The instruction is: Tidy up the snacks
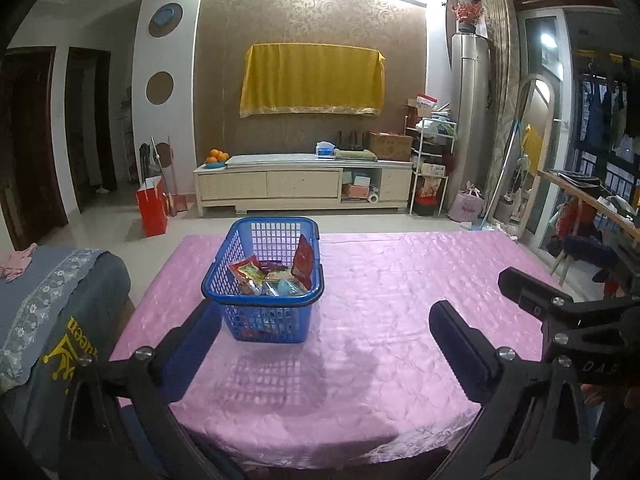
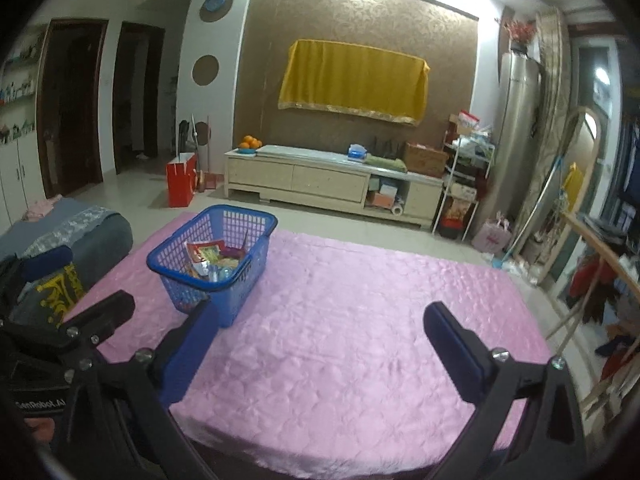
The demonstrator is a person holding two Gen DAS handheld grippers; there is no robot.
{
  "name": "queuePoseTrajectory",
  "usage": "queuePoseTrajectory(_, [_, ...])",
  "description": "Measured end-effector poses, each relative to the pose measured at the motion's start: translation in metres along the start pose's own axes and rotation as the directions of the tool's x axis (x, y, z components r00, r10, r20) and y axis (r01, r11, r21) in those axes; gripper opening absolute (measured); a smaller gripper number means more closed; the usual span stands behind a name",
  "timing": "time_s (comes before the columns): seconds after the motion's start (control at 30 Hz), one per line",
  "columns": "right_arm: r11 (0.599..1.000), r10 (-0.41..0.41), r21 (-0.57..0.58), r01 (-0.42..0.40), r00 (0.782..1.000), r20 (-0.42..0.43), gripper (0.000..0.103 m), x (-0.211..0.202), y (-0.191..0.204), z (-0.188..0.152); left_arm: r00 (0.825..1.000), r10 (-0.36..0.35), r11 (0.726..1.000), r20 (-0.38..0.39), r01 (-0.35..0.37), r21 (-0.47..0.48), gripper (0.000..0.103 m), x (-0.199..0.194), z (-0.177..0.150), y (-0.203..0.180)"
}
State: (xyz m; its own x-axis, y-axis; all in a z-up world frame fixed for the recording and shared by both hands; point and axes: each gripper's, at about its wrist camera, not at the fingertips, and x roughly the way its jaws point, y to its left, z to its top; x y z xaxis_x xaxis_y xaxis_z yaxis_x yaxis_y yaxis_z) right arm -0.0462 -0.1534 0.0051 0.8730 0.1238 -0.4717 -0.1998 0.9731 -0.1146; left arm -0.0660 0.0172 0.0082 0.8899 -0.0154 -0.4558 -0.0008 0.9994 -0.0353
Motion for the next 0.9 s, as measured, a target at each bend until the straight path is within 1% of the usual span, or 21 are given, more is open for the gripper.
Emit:
queuePoseTrajectory(0.1, [1.0,-0.004,-0.002,0.004,1.0,0.004,0.103,-0.006,-0.001,-0.002,1.0,0.013,1.0,0.017,-0.012,-0.004,0.103,-0.006,0.001,-0.001])
queuePoseTrajectory(0.2, [1.0,0.004,0.017,-0.004,1.0,0.014,0.103,-0.01,-0.002,-0.003,1.0,0.01,1.0,0.03,-0.01,-0.004,0.103,-0.009,0.003,-0.002])
queuePoseTrajectory(0.9, [0.999,-0.006,0.035,0.005,0.999,0.035,0.103,-0.024,-0.004,-0.009,0.999,0.012,1.0,0.045,-0.012,0.006,0.103,-0.017,0.0,-0.008])
